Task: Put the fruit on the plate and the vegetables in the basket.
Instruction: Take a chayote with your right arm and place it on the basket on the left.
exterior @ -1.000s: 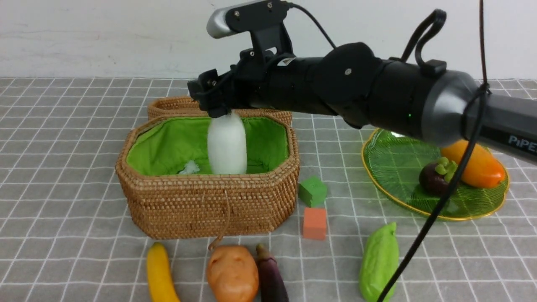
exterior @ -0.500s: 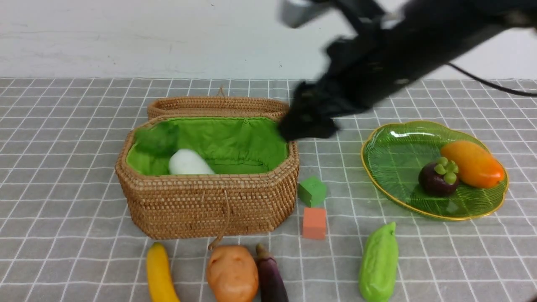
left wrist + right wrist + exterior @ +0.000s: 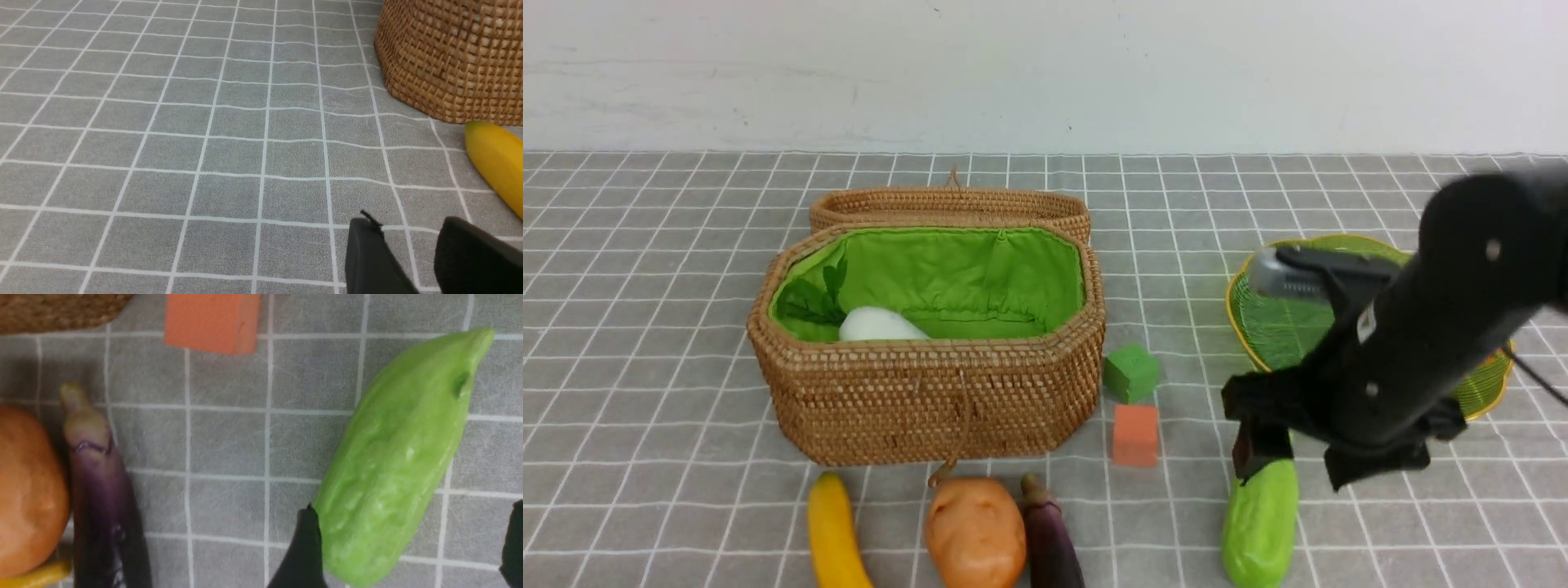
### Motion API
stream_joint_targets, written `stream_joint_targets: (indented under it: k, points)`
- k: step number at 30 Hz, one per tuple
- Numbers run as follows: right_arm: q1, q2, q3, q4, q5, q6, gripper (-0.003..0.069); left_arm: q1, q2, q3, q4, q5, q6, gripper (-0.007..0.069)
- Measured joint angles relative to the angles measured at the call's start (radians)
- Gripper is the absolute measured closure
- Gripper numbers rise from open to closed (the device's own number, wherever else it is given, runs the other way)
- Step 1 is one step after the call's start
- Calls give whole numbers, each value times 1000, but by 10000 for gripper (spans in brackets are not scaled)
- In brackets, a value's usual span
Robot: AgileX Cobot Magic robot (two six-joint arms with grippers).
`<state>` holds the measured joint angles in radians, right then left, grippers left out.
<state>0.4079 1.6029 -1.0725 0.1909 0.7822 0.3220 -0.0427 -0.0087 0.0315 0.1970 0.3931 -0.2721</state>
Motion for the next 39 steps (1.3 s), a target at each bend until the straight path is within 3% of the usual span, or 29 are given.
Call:
stream_joint_targets:
  k: [7, 10, 12, 18, 23, 29, 30, 32, 39]
  points:
    - [0, 104, 69, -10, -118, 27, 89, 0, 0, 0, 0, 0, 0, 386]
    - [1, 156, 70, -18, -108, 10, 156, 0, 0, 0, 1, 0, 0, 386]
    - [0, 169, 71, -16, -86, -41, 252, 0, 0, 0, 2, 0, 0, 386]
    - [-6, 131, -8, 6, 25, -149, 249, 0, 0, 0, 2, 0, 0, 386]
    - [-8, 68, -213, 25, 83, -209, 249, 0, 0, 0, 2, 0, 0, 386]
    - [36, 66, -503, 165, -8, -432, 249, 0, 0, 0, 2, 0, 0, 386]
    - [77, 88, -573, 207, -40, -538, 249, 0, 0, 0, 2, 0, 0, 386]
    - [125, 133, -648, 236, -75, -630, 249, 0, 0, 0, 2, 0, 0, 386]
    - [209, 360, -739, 206, -195, -682, 249, 0, 0, 0, 2, 0, 0, 386]
